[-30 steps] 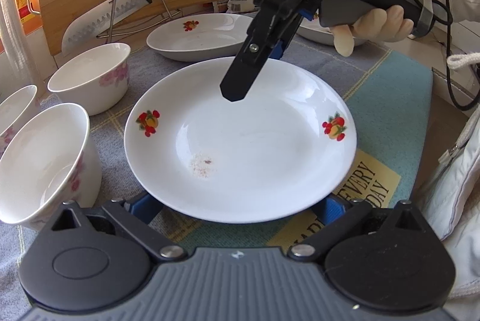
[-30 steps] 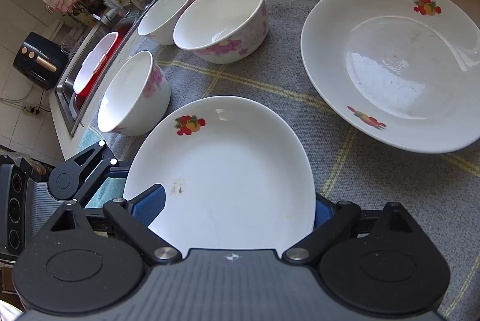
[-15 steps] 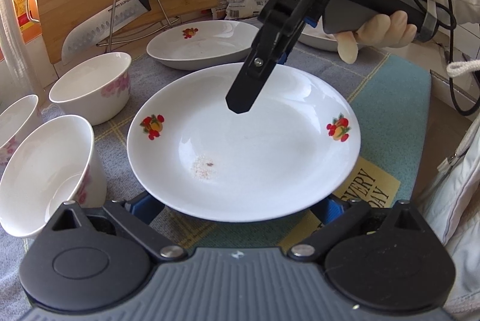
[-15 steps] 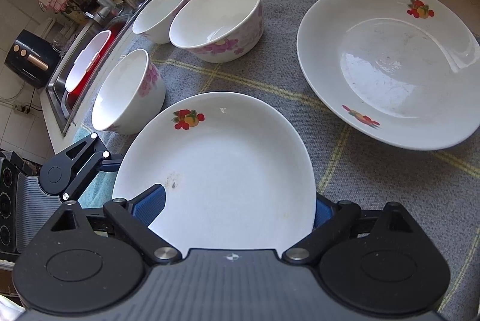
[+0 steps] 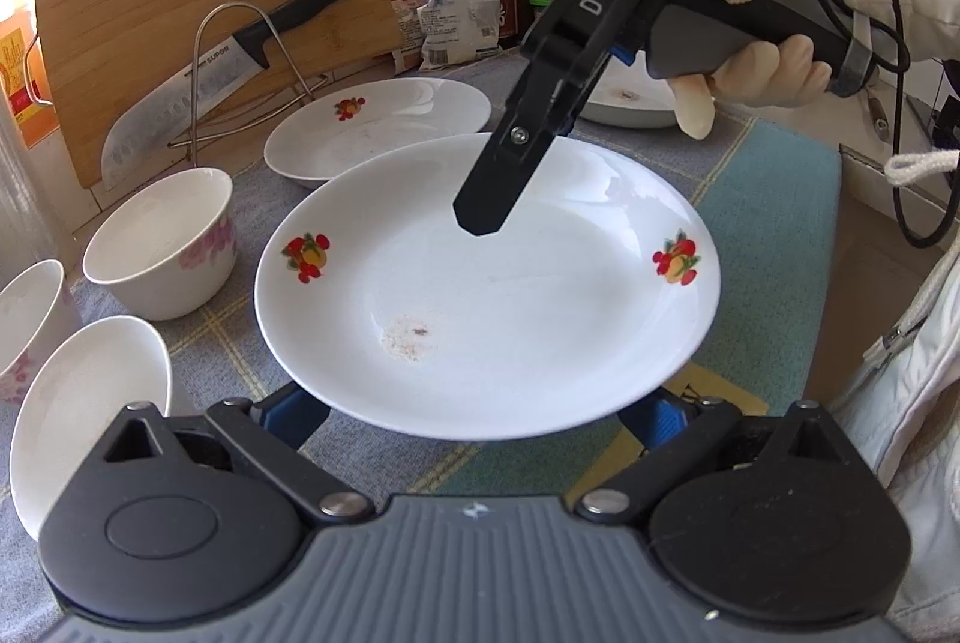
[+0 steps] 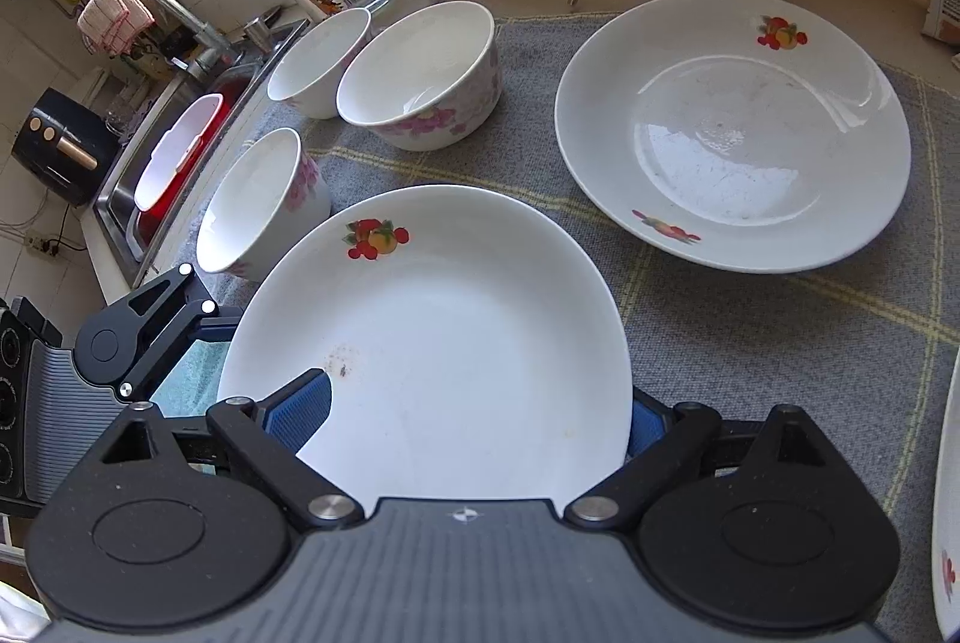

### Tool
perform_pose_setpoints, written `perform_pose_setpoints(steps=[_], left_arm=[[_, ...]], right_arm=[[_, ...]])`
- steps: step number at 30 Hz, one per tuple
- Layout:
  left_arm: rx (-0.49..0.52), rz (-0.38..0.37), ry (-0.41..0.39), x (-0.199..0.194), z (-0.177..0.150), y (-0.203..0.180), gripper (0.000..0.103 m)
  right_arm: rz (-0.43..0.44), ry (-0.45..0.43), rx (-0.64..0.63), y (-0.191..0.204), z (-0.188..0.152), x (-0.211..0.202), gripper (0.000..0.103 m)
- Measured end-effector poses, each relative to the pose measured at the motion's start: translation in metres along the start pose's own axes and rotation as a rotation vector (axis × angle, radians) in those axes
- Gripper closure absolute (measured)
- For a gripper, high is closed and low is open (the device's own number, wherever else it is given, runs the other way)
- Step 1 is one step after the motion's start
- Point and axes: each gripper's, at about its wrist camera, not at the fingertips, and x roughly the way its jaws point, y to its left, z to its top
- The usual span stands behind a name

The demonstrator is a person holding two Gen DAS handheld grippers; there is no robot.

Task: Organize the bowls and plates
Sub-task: 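Lift the fruit-print plate with the right gripper toward the stained plate, then lower the held plate onto the stained plate with the right gripper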

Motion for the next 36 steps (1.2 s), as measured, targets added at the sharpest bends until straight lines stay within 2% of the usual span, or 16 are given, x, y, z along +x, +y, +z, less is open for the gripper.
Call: perform_pose_setpoints(steps=[13,36], left_arm=[[0.021,0.003,-0.01,0.016,0.036,-0.03,0.003],[0.1,-0.063,-0.029,0.077,0.104,-0.073,0.003]], right_arm=[[-0.008,-0.052,-0.016,-0.027,-0.012,-0.044,0.004],[-0.065,-0.157,0.053,-0.107,-0.041,-0.114,0.004]])
